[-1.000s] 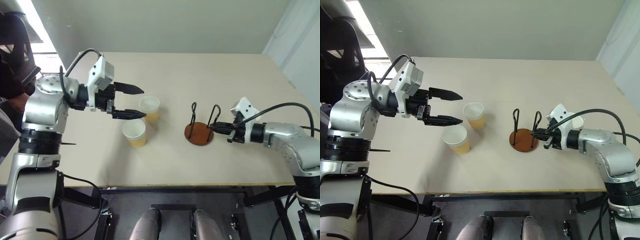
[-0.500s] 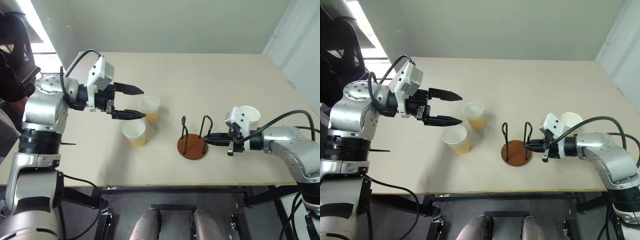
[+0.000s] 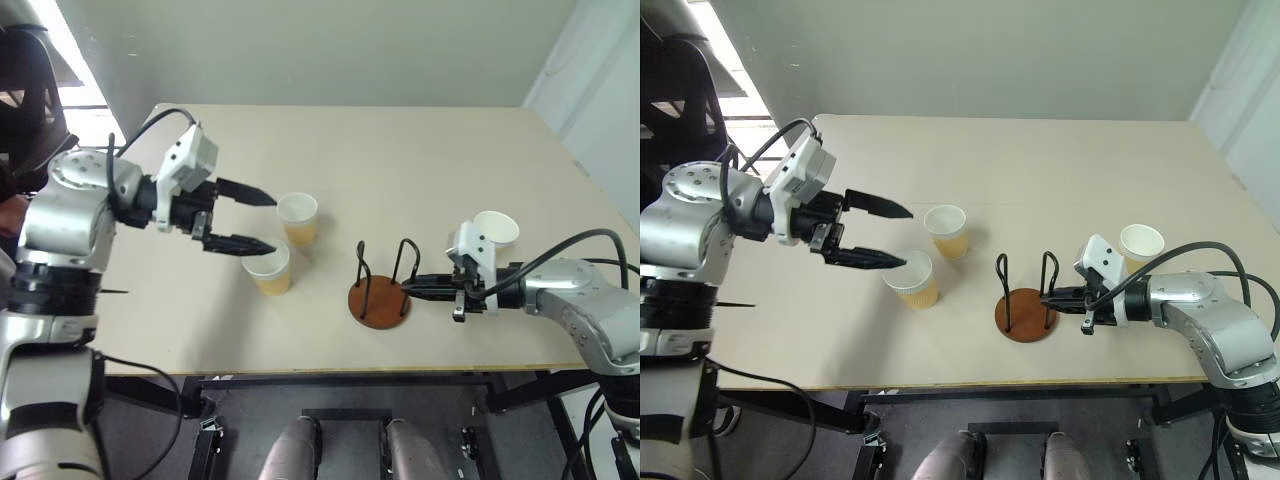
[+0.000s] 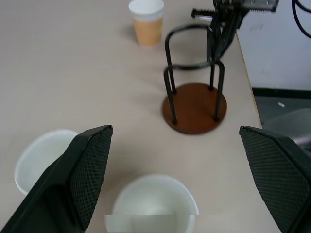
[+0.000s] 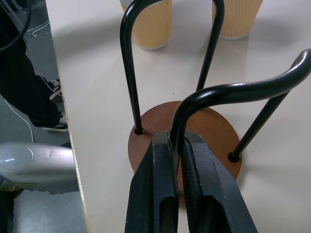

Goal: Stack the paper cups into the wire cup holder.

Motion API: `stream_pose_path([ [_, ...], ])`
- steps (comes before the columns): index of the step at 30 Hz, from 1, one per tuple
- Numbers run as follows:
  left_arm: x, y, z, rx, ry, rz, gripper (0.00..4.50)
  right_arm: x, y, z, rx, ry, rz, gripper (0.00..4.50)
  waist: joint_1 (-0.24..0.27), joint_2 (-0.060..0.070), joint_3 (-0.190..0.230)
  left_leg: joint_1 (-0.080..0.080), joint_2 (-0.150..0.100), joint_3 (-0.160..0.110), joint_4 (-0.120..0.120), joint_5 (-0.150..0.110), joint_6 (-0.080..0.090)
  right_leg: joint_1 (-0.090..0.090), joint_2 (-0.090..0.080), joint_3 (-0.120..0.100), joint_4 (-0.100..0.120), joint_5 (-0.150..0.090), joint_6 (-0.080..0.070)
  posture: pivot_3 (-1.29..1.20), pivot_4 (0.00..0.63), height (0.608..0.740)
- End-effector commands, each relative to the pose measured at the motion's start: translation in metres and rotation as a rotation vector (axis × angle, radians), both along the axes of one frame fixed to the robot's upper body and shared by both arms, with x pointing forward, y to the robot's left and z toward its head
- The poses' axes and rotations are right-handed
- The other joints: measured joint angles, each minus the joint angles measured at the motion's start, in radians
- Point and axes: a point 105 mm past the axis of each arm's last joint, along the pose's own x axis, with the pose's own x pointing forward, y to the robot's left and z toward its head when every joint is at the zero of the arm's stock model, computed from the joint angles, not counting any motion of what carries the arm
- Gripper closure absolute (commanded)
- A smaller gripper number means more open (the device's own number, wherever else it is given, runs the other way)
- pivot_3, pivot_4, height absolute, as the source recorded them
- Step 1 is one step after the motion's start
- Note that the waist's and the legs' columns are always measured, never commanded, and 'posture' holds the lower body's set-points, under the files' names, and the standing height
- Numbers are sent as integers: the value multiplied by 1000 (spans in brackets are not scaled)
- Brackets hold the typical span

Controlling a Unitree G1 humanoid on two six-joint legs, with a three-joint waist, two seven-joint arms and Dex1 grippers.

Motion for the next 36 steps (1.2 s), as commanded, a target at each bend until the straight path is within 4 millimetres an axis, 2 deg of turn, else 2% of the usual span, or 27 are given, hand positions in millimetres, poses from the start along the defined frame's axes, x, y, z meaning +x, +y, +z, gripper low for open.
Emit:
stream_pose_path([
  [1,-18,-4,3,34,21,-86,0,-4,4,7,6,-31,43,4433,0,0,0,0,0,0,0,0,0,0,0,0,0,0,0,0,150,740],
  [5,-23,-6,2,32,39,-106,0,-5,5,5,1,-31,65,4433,1,0,0,0,0,0,0,-1,-1,0,0,0,0,0,-1,0,150,740],
  [7,-24,-7,2,29,44,-112,0,-7,7,5,3,-30,78,4433,1,0,0,0,0,0,0,-6,-11,0,0,0,0,0,-2,0,150,740],
  [18,-23,-7,1,34,42,-111,0,-10,4,0,-24,-28,95,4433,0,0,0,1,0,0,0,-5,-8,0,0,0,0,-1,-4,0,150,740],
  [23,-23,-8,1,35,38,-111,0,-14,1,-9,-66,4,98,4433,0,-1,0,1,0,0,0,-5,-8,0,0,0,1,-1,-4,0,150,740],
  [26,-23,-8,1,36,37,-112,0,-16,-1,-14,-79,20,101,3761,0,-1,-1,1,0,0,0,-6,-10,0,0,0,1,-1,-4,0,150,740],
  [34,-22,-9,1,30,34,-117,0,-18,-2,-16,-81,26,83,1060,-1,-1,-1,1,0,0,0,-6,-10,0,0,0,1,-1,-4,0,150,740],
  [35,-21,-10,1,24,33,-117,0,-17,-4,-16,-86,23,71,783,-1,-1,-1,1,0,0,0,-6,-10,0,0,0,0,-1,-4,0,150,740],
  [36,-21,-10,1,21,32,-118,0,-16,-6,-15,-92,20,60,783,-1,-1,-1,1,0,0,0,-6,-10,0,0,0,0,-1,-4,0,150,740],
])
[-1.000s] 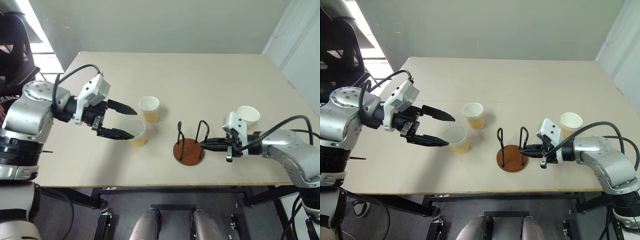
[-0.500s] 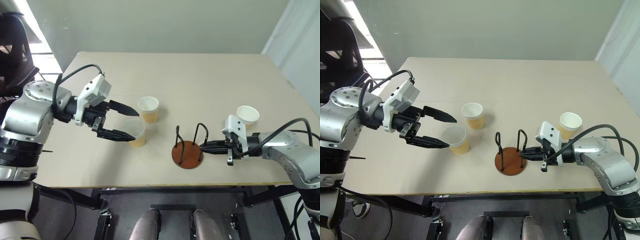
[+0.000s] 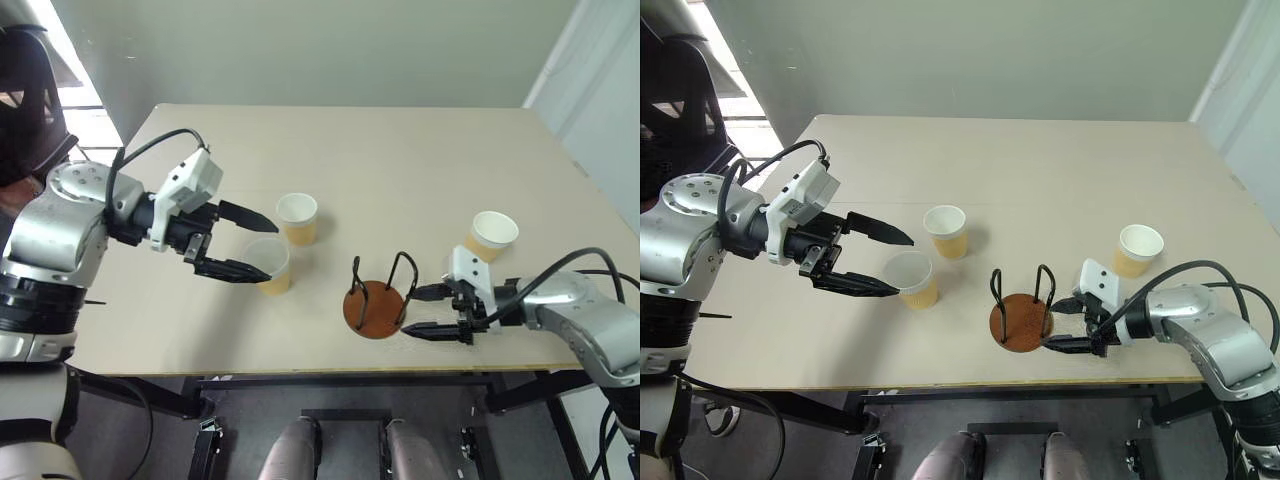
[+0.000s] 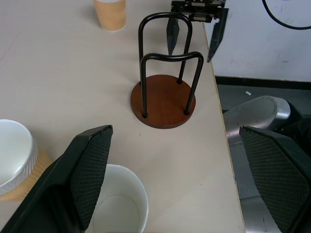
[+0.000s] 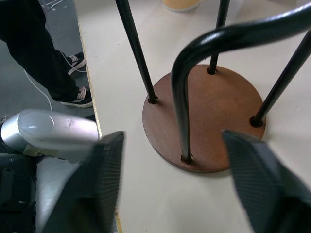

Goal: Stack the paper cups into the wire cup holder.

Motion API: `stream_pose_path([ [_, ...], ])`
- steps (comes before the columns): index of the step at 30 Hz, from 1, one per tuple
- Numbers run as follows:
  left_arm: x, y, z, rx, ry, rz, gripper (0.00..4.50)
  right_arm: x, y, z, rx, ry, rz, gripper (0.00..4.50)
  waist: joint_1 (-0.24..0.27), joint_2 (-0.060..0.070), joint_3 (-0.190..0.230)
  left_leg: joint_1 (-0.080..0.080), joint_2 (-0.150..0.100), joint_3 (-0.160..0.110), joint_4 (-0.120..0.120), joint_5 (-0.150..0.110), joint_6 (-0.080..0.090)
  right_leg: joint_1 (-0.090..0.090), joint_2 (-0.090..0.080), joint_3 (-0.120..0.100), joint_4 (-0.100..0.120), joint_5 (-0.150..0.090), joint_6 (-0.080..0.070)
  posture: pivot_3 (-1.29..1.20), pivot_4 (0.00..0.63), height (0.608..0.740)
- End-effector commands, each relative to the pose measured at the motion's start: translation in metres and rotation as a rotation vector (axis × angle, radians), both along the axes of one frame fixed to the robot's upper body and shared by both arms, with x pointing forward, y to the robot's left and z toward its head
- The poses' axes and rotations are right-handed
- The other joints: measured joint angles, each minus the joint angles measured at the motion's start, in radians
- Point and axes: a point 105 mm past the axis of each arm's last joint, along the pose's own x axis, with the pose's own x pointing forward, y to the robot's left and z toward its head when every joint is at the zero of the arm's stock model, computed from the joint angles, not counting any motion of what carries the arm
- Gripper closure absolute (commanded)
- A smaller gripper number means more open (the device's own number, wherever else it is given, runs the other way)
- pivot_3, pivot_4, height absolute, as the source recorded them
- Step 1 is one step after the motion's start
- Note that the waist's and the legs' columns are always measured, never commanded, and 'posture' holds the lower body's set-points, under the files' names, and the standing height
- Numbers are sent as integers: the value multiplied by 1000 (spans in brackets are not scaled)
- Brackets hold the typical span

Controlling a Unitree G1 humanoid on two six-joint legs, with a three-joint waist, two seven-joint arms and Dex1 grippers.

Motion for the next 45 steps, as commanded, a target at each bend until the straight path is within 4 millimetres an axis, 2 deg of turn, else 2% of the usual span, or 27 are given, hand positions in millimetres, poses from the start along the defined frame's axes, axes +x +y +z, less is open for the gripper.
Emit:
stream_pose_path([
  [1,-3,-4,7,-4,-25,-46,0,2,-7,11,-21,-57,-29,783,0,0,0,0,0,0,0,0,0,0,0,0,0,0,0,0,150,740],
  [5,4,-5,14,-21,-56,-5,0,18,-33,31,-49,-152,-139,783,1,0,0,0,0,0,0,0,0,0,0,0,0,0,0,0,150,740],
  [8,13,-4,22,-26,-86,41,0,30,-47,70,-7,-268,-217,783,1,0,0,0,0,0,0,0,-1,0,0,0,0,0,0,0,150,740],
  [11,25,-1,29,23,-178,64,0,32,-50,111,47,-374,-237,783,0,0,0,0,0,0,0,0,-1,0,0,0,1,1,-1,0,150,740],
  [14,43,2,31,135,-320,88,0,30,-51,132,57,-423,-235,783,1,0,0,0,0,0,0,0,0,0,0,0,1,0,0,0,150,740],
  [21,74,21,20,456,-562,85,0,27,-45,136,41,-440,-205,783,2,0,0,-2,0,0,0,0,9,-1,0,0,-1,-4,4,0,150,740],
  [25,96,27,25,597,-717,117,0,27,-41,137,44,-439,-190,783,3,0,0,-9,0,0,3,-1,11,-7,0,-1,0,-5,5,0,150,740],
  [32,108,28,25,657,-784,114,0,28,-41,139,33,-437,-183,783,3,0,0,-12,-1,0,6,-3,14,-9,-1,-1,-1,-4,8,0,150,740],
  [42,108,-3,15,566,-795,13,0,28,-44,144,16,-438,-189,783,5,0,0,-16,-1,0,19,-6,17,-7,-1,-2,1,-2,10,0,150,740],
  [45,109,-7,12,573,-797,-3,0,28,-45,145,13,-439,-191,783,4,0,0,-15,-1,0,21,-6,17,-7,-1,-1,1,0,10,0,150,740],
])
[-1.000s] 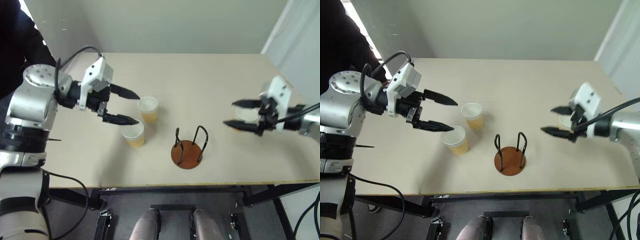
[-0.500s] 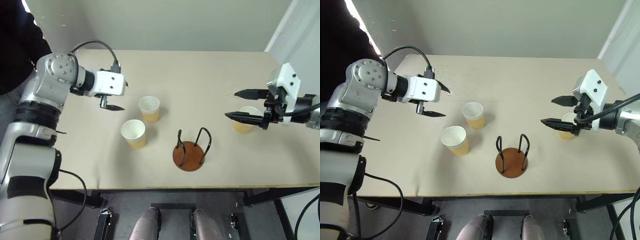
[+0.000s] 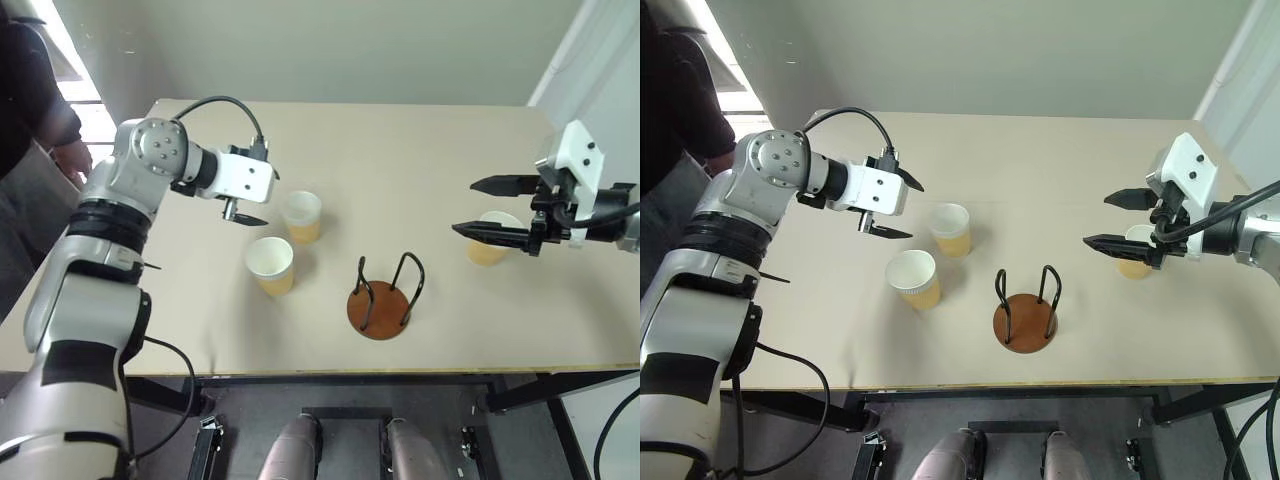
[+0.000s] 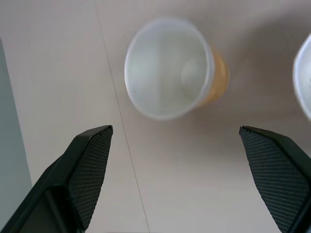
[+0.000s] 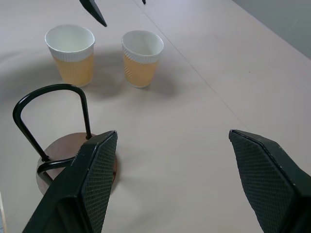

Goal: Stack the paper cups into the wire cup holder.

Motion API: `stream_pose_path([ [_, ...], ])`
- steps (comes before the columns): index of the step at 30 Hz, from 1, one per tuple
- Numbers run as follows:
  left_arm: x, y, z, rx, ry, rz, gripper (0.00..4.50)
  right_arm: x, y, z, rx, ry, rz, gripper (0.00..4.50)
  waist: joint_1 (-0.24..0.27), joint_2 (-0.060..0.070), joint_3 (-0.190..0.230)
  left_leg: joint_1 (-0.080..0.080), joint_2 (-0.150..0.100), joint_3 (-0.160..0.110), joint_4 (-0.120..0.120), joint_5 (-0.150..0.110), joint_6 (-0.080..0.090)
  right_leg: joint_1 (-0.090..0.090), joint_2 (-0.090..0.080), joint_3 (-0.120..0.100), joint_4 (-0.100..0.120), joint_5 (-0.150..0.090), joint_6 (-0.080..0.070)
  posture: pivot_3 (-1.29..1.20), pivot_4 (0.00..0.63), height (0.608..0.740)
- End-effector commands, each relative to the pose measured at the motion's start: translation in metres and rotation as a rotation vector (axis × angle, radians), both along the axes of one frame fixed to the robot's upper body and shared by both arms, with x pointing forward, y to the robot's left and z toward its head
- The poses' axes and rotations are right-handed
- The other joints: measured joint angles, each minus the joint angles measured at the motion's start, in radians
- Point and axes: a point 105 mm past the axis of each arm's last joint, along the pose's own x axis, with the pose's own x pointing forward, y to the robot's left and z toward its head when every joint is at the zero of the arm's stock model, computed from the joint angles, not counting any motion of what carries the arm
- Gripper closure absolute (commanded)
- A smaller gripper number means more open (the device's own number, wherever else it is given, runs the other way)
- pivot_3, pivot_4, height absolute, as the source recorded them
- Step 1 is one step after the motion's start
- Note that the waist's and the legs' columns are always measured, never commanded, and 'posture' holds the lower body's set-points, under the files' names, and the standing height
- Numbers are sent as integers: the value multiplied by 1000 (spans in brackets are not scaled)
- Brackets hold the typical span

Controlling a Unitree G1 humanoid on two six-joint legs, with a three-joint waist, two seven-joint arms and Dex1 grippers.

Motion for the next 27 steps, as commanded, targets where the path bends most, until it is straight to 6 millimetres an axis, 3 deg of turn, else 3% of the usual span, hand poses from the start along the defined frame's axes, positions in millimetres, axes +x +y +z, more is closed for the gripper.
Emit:
stream_pose_path([
  [1,0,-4,13,-11,-53,-26,0,-4,-1,13,-12,-44,2,783,-1,0,0,0,0,0,0,0,0,0,0,0,0,0,0,0,150,740],
  [27,7,-16,-6,40,-61,-40,0,-1,-6,15,2,-52,-23,783,-1,0,0,0,0,1,1,1,1,0,0,0,1,1,1,0,150,740],
])
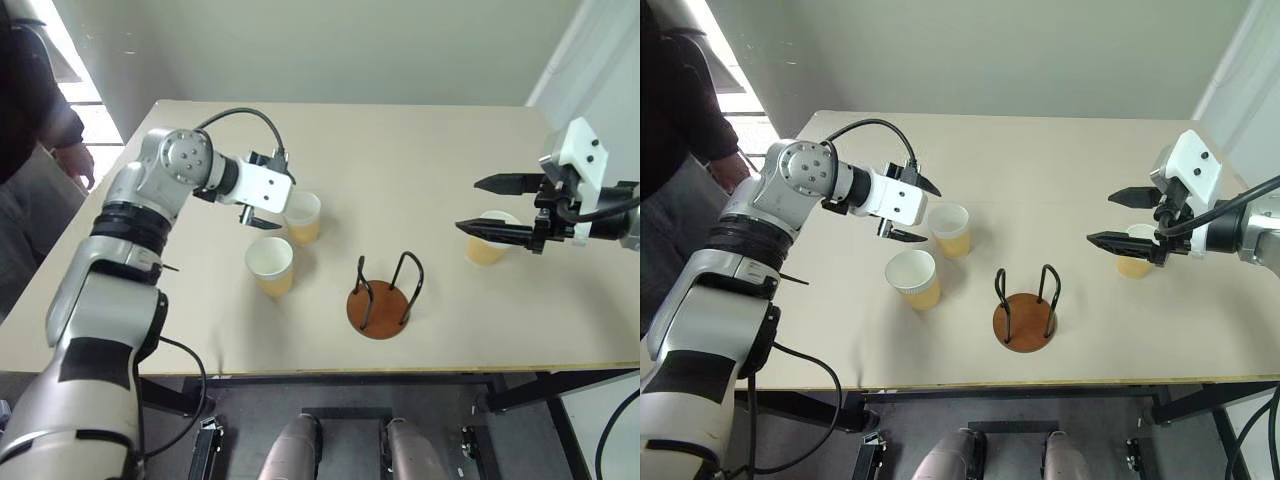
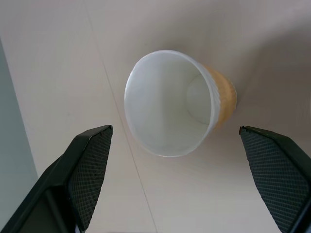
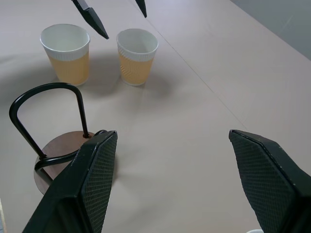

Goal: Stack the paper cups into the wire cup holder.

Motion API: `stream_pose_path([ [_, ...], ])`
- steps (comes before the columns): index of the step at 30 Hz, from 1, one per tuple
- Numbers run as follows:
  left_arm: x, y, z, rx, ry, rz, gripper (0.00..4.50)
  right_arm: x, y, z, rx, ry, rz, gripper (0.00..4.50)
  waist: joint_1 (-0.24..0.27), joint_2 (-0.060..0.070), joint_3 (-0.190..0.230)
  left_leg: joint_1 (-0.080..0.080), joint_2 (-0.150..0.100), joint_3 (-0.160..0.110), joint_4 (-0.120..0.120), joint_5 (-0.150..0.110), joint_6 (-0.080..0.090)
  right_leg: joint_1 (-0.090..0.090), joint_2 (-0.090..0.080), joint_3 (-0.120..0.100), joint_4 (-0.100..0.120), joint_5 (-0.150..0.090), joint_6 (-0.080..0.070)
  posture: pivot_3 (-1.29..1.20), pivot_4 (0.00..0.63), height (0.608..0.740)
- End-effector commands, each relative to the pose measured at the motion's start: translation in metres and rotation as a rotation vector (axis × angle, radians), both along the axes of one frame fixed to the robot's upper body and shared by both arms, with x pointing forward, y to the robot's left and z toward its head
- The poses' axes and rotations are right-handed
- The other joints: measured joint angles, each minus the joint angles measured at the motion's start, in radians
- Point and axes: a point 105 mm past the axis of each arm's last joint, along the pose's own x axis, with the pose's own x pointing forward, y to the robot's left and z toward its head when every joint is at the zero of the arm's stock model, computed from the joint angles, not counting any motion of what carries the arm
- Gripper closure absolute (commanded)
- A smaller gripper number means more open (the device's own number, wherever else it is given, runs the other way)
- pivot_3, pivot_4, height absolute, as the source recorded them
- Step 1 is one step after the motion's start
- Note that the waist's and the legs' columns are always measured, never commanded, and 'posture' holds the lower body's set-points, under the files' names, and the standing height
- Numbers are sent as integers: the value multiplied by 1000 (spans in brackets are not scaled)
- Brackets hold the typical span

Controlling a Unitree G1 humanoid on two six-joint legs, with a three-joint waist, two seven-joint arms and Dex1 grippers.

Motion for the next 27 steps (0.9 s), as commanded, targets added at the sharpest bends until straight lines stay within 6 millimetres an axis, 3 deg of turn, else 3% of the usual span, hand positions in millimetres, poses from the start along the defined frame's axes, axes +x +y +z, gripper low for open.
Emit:
stream_pose_path([
  [1,2,0,5,1,-29,4,0,-3,-1,15,-2,-63,-5,783,0,0,0,0,0,0,0,0,0,0,0,0,0,0,0,0,150,740],
  [7,5,4,-2,12,-13,27,0,-4,-1,15,2,-66,-3,783,0,0,0,0,-1,0,1,0,0,0,0,0,0,0,1,0,150,740],
  [11,7,4,-11,6,7,40,1307,-6,2,17,15,-79,30,720,1,0,0,0,0,0,1,0,0,0,0,0,0,0,1,0,150,740],
  [19,9,3,-21,-4,41,56,4381,-16,5,20,10,-84,108,720,1,0,0,0,-1,1,2,0,1,1,1,0,1,1,1,0,150,740],
  [27,7,6,-18,23,80,55,4449,-25,0,19,-34,-48,147,720,2,0,0,0,0,0,3,0,1,1,0,0,1,1,1,0,150,740],
])
